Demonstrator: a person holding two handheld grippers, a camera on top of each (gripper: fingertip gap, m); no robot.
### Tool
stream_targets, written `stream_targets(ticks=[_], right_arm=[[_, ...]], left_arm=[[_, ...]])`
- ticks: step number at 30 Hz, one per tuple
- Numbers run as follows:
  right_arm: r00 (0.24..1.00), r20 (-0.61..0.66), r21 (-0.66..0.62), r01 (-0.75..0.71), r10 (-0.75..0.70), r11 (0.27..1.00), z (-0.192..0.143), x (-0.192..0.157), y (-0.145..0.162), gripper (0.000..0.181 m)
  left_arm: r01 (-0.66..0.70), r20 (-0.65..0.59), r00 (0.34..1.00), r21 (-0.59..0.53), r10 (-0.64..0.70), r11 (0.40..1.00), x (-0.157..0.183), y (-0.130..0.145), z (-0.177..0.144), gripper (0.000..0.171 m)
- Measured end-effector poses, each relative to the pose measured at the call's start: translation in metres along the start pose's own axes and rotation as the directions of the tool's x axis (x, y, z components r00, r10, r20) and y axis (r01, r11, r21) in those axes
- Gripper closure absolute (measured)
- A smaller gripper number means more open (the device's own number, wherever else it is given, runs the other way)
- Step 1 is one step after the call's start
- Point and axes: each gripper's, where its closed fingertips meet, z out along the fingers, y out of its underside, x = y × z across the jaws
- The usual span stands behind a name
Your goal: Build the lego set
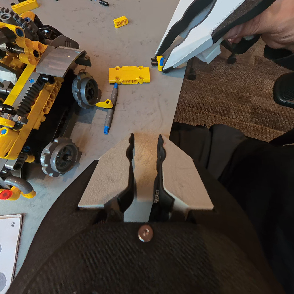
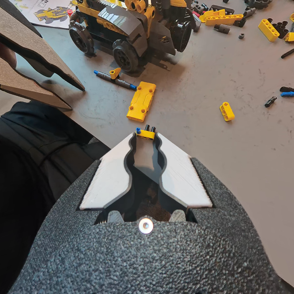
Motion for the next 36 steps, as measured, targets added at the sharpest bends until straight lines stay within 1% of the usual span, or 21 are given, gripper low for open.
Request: stream_targets(ticks=[6, 10, 16, 21, 27, 29, 31, 33, 34, 36], right_arm=[[1.000, -0.013, -0.001, 0.012, -0.012, 1.000, 0.000, 0.001, 0.000, 0.157], [1.000, -0.016, 0.000, 0.014, -0.014, 1.000, 0.001, 0.001, 0.000, 0.158], [0.999, -0.020, 0.001, 0.025, -0.025, 1.000, 0.001, 0.001, 0.000, 0.158], [0.999, -0.024, 0.004, 0.032, -0.032, 0.999, 0.001, 0.001, 0.000, 0.158], [0.999, -0.025, 0.003, 0.023, -0.023, 1.000, 0.001, 0.001, 0.000, 0.157], [0.999, -0.021, 0.006, 0.024, -0.024, 1.000, 0.001, 0.000, -0.001, 0.158], [1.000, 0.014, 0.016, 0.022, -0.022, 1.000, 0.001, -0.007, -0.002, 0.158], [1.000, 0.019, 0.021, 0.020, -0.020, 1.000, 0.002, -0.009, -0.002, 0.158], [0.999, 0.021, 0.017, 0.026, -0.027, 1.000, 0.002, -0.009, -0.001, 0.158], [0.999, 0.019, 0.015, 0.037, -0.037, 0.999, 0.001, -0.009, 0.000, 0.158]], left_arm=[[-0.007, -0.011, 1.000, -0.023, 0.006, 1.000, 0.001, 0.000, -0.001, 0.144], [-0.014, -0.014, 1.000, -0.016, 0.014, 1.000, 0.002, -0.003, -0.002, 0.145], [-0.031, 0.001, 1.000, -0.023, 0.031, 0.999, -0.008, -0.006, -0.005, 0.144], [-0.056, 0.006, 0.998, -0.062, 0.056, 0.997, -0.015, -0.007, -0.003, 0.144], [-0.059, 0.011, 0.998, -0.054, 0.060, 0.997, -0.018, -0.006, -0.003, 0.143], [-0.107, 0.009, 0.994, -0.075, 0.108, 0.991, -0.019, -0.007, -0.003, 0.142], [-0.227, 0.021, 0.973, -0.108, 0.231, 0.968, -0.021, -0.014, -0.005, 0.139], [-0.363, 0.006, 0.930, -0.161, 0.369, 0.918, -0.023, -0.020, -0.005, 0.138], [-0.416, -0.014, 0.907, -0.191, 0.421, 0.889, -0.022, -0.024, -0.004, 0.135], [-0.515, -0.055, 0.855, -0.207, 0.515, 0.832, -0.018, -0.036, 0.000, 0.135]])
